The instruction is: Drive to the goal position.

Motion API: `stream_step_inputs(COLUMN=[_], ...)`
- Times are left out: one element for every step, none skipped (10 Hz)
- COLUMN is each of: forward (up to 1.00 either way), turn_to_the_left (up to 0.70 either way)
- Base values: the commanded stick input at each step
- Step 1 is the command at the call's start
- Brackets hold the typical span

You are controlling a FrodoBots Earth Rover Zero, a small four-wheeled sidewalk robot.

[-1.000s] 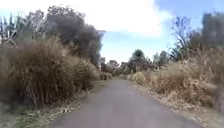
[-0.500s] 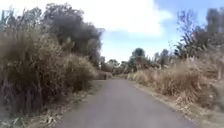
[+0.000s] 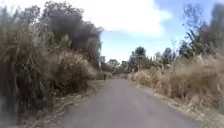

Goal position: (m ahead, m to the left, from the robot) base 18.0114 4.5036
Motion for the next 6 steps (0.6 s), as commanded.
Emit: stream_step_inputs(forward=[0.85,0.85,0.85,0.85,0.85,0.85], turn_to_the_left=[0.0,0.0,0.0,0.0,0.0,0.0])
